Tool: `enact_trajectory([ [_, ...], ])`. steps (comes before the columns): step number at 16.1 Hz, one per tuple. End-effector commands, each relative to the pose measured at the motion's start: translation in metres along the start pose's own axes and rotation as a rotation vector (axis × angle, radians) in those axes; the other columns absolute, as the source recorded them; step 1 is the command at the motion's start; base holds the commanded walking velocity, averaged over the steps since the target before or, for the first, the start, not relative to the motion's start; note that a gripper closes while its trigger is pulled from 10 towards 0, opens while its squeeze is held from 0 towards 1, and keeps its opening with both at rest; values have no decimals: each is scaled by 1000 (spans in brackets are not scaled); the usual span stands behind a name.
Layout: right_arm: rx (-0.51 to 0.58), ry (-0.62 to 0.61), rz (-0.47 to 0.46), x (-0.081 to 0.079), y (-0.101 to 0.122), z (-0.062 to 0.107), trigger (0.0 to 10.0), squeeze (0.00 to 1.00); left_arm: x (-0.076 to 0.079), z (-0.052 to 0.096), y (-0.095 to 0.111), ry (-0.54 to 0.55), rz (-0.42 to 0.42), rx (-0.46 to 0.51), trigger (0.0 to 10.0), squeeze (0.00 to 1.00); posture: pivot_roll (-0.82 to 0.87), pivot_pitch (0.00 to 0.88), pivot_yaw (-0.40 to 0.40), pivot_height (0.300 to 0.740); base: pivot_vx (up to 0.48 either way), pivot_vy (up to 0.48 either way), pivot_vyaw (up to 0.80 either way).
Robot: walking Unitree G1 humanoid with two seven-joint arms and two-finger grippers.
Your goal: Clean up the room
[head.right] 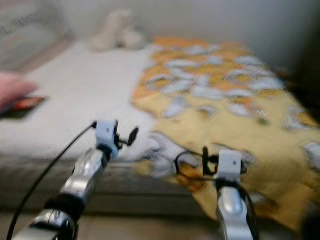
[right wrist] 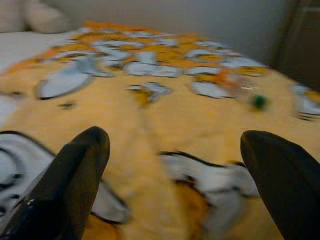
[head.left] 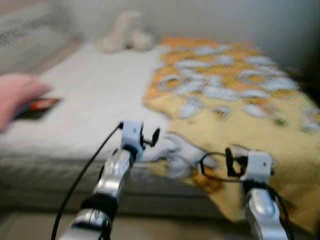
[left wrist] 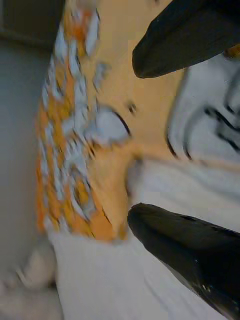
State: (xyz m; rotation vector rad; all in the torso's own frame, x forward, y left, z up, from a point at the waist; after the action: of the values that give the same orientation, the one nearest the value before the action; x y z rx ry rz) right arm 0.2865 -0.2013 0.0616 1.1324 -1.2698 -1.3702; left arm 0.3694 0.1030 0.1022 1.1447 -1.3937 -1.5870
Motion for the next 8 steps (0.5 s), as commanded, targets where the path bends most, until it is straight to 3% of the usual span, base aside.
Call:
enact_trajectory([
  [1,2,19,-6,-8,1,0,10000,0,-12,1,-3,13,-34,-21,10000,0,57,0,35,740,0,458,-625],
  [8,-14,26,7,-9,-4,5,10000,0,-14,-5,-4,16,-40,-51,10000,0,45,0,39,740,0,449,-626],
])
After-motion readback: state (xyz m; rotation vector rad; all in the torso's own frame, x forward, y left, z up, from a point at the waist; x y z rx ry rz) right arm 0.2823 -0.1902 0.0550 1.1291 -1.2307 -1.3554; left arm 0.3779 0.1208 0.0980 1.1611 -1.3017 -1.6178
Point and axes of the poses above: a point about 5 cm out from each wrist's last joint towards the gripper, its own z axis pointing back from the gripper into the wrist, its own y axis along the axis of the wrist's last joint, x = y × z, the point moved 2 cm from there along -z, pointing out of the wrist towards the gripper, and after that the axes turned 7 degrees about -z, right-handed, at the moved point
